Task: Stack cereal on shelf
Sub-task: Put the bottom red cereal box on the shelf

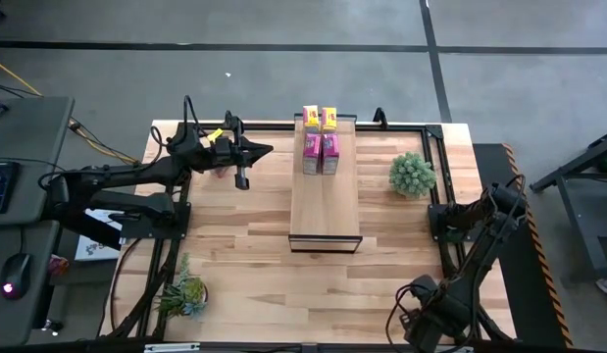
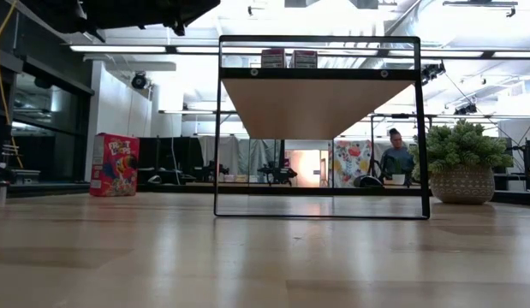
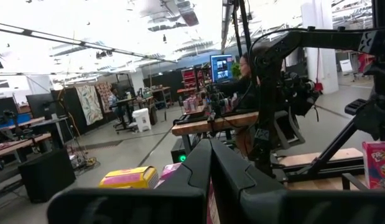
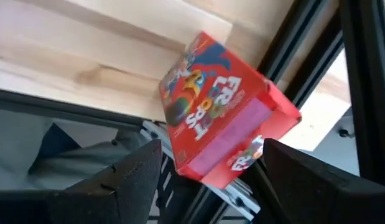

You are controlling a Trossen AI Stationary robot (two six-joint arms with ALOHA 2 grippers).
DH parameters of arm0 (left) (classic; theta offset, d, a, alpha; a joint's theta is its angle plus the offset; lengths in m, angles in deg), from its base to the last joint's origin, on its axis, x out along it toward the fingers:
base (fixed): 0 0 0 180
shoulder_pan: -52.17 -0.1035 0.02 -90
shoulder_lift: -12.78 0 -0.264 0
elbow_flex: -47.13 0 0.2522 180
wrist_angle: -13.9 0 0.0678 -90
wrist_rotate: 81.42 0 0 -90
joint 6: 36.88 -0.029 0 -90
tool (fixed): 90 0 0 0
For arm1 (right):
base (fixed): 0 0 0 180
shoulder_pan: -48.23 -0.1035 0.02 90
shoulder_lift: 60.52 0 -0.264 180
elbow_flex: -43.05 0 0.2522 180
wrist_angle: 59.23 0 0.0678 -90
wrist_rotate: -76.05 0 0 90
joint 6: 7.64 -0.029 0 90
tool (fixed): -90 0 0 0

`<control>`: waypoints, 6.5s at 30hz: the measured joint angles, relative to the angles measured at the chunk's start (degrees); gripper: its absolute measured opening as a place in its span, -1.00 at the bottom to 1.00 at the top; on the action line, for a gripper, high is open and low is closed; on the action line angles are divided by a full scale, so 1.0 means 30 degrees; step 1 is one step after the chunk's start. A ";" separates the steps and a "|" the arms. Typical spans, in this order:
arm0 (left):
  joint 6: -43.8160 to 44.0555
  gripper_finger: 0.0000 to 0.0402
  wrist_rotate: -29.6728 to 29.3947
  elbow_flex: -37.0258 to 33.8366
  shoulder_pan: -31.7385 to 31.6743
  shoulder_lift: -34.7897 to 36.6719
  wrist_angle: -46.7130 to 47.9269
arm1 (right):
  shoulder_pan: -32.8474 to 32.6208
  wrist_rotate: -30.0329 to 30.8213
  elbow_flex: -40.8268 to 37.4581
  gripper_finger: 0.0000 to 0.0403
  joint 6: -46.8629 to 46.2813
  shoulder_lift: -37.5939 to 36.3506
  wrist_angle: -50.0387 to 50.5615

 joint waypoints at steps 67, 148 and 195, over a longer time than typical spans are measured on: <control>0.0146 -1.00 0.0007 -0.0021 0.0000 0.0001 0.0022 | -0.1421 -0.0082 0.0000 -0.67 -0.1429 0.3688 -0.1996; 0.0481 -1.00 0.0015 -0.0021 0.0000 0.0007 0.0073 | 0.5761 1.2950 -0.3539 -1.00 1.2257 0.2657 -0.2627; 0.0471 -1.00 0.0015 -0.0021 0.0000 0.0007 0.0092 | 0.6639 1.1952 -0.6462 -1.00 1.2506 0.0838 -1.0250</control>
